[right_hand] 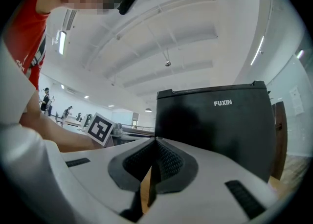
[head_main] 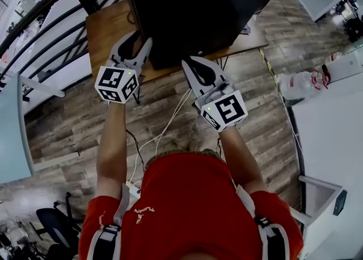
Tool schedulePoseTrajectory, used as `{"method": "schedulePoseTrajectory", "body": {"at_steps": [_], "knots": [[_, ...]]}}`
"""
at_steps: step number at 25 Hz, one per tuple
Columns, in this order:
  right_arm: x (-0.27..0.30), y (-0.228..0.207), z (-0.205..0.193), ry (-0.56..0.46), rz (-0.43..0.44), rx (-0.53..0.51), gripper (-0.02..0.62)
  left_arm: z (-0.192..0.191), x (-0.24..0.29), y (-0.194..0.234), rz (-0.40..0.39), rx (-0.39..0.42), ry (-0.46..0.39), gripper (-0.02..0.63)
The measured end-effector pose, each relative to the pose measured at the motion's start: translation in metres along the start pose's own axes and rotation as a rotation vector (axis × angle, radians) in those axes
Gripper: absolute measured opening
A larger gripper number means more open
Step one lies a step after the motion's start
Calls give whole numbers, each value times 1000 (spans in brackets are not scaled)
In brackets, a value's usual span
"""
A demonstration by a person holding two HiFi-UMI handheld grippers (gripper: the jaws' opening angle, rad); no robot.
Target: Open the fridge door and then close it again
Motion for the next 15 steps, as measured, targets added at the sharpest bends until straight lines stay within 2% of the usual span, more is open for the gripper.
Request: {"method": "schedulePoseTrajectory", "body": {"at_steps": [8, 15], "knots": [[-5, -8, -6, 15, -8, 1, 26, -5, 12, 1, -23, 2, 11, 160], [-8, -9, -9, 30, -4, 2, 26, -4, 16, -1, -81, 13, -2, 161]]}}
Point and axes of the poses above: the fingertips, and each gripper's own axes: x forward along the fingers, y to its left, z out of its top, the point moved 1 cm from there along -x, backward along the fingers, and after that the axes turned 5 degrees about -y, right-handed, at the moved point
